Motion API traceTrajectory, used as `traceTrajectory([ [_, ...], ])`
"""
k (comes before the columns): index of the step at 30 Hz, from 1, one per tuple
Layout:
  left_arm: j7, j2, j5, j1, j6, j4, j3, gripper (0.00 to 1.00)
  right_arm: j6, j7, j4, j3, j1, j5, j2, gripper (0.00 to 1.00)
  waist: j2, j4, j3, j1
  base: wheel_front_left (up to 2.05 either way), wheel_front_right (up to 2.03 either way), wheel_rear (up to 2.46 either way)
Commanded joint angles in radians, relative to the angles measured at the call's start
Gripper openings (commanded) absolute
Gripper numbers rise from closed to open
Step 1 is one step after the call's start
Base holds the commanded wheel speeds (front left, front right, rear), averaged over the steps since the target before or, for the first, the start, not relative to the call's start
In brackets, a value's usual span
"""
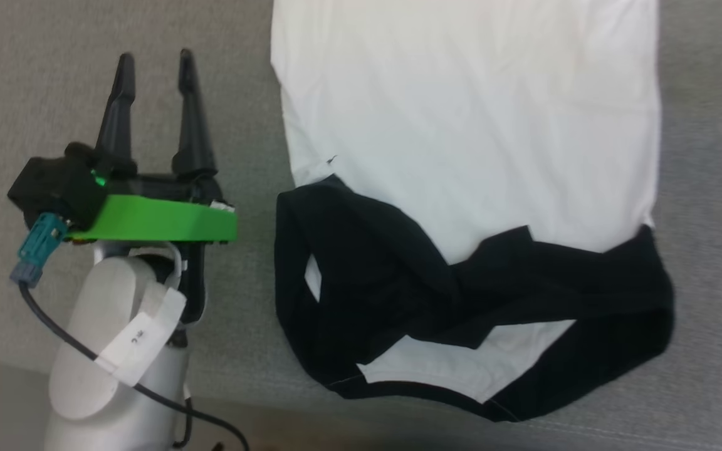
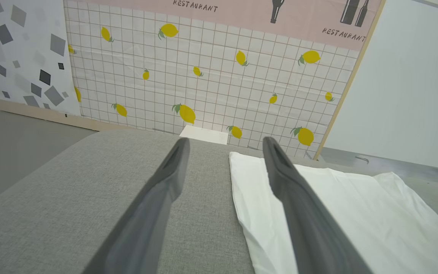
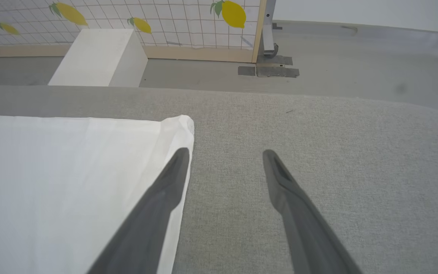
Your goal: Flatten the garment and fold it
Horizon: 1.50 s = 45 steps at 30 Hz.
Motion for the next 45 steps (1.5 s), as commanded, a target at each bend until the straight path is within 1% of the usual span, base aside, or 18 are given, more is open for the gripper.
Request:
traceTrajectory([
  [1,-0.007,-0.012,0.023,-0.022,-0.014,-0.006,0.001,1.0,-0.002,0.019,0.015,0.001,-0.037,-0.032,-0.015,1.0,0.0,0.131,0.143,-0.0001,0.0,0.0,0.0],
  [4,-0.007,-0.039,0.045,-0.042,-0.033,-0.012,0.005,1.0,-0.002,0.061,0.044,0.003,-0.103,-0.094,-0.039,1.0,0.0,0.166,0.184,-0.0001,0.0,0.0,0.0],
  [6,-0.007,-0.059,0.056,-0.051,-0.047,-0.016,0.006,1.0,-0.002,0.091,0.054,0.023,-0.141,-0.133,-0.052,1.0,0.0,0.189,0.212,-0.0001,0.0,0.0,0.0],
  [12,-0.007,-0.098,0.079,-0.065,-0.082,-0.029,0.02,1.0,-0.002,0.142,0.088,0.101,-0.215,-0.178,-0.079,1.0,0.0,0.225,0.274,-0.0001,0.0,0.0,0.0],
  [19,-0.007,-0.127,0.093,-0.068,-0.107,-0.036,0.025,1.0,-0.002,0.199,0.105,0.123,-0.229,-0.248,-0.129,1.0,0.0,0.237,0.304,-0.0001,0.0,0.0,0.0],
  [24,-0.007,-0.136,0.094,-0.066,-0.121,-0.023,0.027,1.0,-0.002,0.249,0.107,0.096,-0.214,-0.246,-0.125,1.0,0.0,0.224,0.309,-0.0001,0.0,0.0,0.0],
  [25,-0.007,-0.137,0.095,-0.067,-0.123,-0.021,0.03,1.0,-0.002,0.26,0.106,0.087,-0.213,-0.245,-0.123,0.26,0.0,0.221,0.309,-0.0001,0.0,0.0,0.0],
  [26,-0.007,-0.138,0.096,-0.068,-0.125,-0.018,0.032,1.0,-0.002,0.264,0.099,0.079,-0.212,-0.242,-0.12,0.0,0.0,0.216,0.308,-0.0001,0.0,0.0,0.0],
  [29,-0.007,-0.139,0.101,-0.068,-0.129,-0.011,0.036,1.0,-0.002,0.255,0.079,0.065,-0.214,-0.238,-0.114,0.0,0.0,0.2,0.299,-0.0001,0.0,0.0,0.0],
  [33,-0.007,-0.14,0.093,-0.086,-0.143,0.003,0.045,1.0,-0.002,0.18,0.055,0.041,-0.231,-0.208,-0.089,0.0,0.0,0.172,0.272,-0.0001,0.0,0.0,0.0],
  [36,0.018,-0.116,0.066,-0.132,-0.16,0.021,0.049,1.0,-0.002,0.13,0.059,0.048,-0.246,-0.164,-0.06,0.0,0.0,0.136,0.253,-0.0001,0.0,0.0,0.0],
  [39,0.096,-0.077,0.03,-0.214,-0.171,0.036,0.059,1.0,-0.002,0.094,0.071,0.091,-0.248,-0.129,-0.051,0.0,0.0,0.093,0.239,-0.0001,0.0,0.0,0.0],
  [43,0.255,-0.013,-0.011,-0.381,-0.18,0.088,0.063,1.0,-0.002,0.054,0.079,0.15,-0.258,-0.069,-0.038,0.0,0.0,0.034,0.242,-0.0001,0.0,0.0,0.0],
  [45,0.346,0.019,-0.025,-0.488,-0.183,0.136,0.057,1.0,-0.002,0.034,0.079,0.179,-0.266,-0.03,-0.026,0.0,0.0,0.001,0.252,-0.0001,0.0,0.0,0.0],
])
